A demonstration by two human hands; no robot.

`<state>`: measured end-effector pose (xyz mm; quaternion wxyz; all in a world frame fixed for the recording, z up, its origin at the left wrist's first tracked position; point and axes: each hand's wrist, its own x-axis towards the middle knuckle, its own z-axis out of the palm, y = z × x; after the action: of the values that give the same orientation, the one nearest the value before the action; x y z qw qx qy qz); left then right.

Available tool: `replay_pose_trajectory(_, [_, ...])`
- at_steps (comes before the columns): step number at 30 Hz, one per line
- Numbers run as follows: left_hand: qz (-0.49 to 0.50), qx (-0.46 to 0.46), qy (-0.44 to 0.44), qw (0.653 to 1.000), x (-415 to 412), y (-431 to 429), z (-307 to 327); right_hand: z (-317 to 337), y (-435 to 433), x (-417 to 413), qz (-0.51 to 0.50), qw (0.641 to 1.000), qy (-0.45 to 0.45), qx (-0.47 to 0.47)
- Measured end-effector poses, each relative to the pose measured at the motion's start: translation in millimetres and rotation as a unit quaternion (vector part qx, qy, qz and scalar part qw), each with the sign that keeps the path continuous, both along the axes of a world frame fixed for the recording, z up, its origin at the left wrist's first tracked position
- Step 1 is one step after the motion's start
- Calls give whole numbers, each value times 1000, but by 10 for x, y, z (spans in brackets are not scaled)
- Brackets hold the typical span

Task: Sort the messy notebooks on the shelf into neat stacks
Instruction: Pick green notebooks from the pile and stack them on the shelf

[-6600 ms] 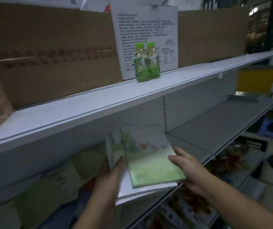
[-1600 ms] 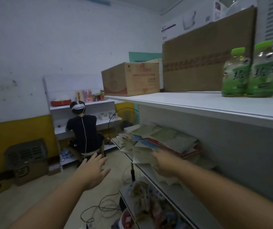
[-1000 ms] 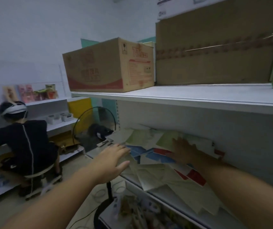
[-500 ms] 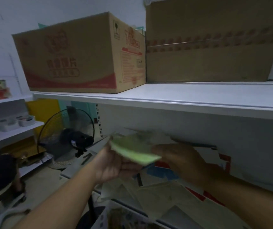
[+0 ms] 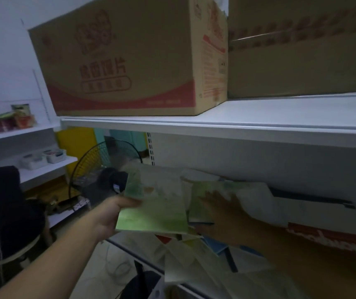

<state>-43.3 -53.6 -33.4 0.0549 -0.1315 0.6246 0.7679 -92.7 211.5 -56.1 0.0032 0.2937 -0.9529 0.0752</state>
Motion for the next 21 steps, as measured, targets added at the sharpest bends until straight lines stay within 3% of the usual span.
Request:
replay_pose_trajectory(4, [-41,23,-12,999,-172,-289,-69,-85,-10,-38,20,994,4,-106])
replay_pose_trajectory(7, [-88,60,-40,994,-314,-537,-149,-37,-26,41,-63,980,8,-190])
replay_pose_trajectory(10, [-119,87,-62,987,-501,-754,-213,76,-87,90,-142,907,114,-380])
replay_pose_trajectory(12, [-153,116,-65,979,-637,-838,-244,151,-206,126,-114,876,200,-423])
replay_pose_trajectory(18, [-244,172,-69,952,-796,-812,-241,89,-822,321,83,880,235,-403])
replay_pose_trajectory(21, [-305,154,-53,938,-812,-823,-287,-30,-1107,304,152,891,298,-306])
